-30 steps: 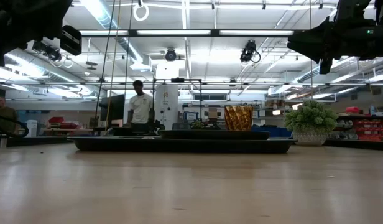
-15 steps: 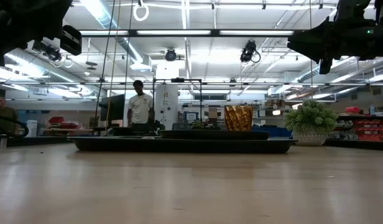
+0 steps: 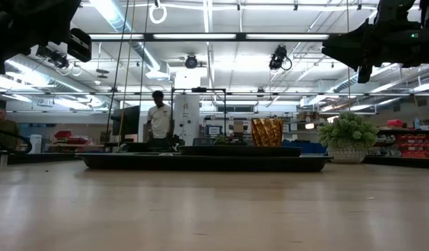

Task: Pick and place plate/cup/fork/spoon on tray
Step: Return to Home Position

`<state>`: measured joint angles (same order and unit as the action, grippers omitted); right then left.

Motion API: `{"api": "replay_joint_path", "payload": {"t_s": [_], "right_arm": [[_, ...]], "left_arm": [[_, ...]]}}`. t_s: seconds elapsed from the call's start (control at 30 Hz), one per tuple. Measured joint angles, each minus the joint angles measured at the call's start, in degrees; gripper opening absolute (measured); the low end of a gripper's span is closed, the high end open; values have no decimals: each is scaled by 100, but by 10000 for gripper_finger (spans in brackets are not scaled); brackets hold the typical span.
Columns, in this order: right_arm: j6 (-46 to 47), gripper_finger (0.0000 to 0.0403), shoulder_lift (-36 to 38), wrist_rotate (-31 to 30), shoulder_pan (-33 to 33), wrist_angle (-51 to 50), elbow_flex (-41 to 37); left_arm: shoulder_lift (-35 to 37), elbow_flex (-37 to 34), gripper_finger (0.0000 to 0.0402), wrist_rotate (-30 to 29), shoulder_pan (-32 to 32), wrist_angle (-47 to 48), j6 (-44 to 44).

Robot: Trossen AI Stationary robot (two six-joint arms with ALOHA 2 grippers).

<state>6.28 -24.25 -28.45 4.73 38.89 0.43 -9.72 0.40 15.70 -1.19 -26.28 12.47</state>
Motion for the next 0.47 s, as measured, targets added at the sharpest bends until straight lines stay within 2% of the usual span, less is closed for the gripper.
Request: {"api": "replay_joint_path", "payload": {"t_s": [0.47], "right_arm": [[2, 101, 0, 0, 1, 0, 0]], "left_arm": [[0, 0, 32, 0, 0, -2, 0]]}}
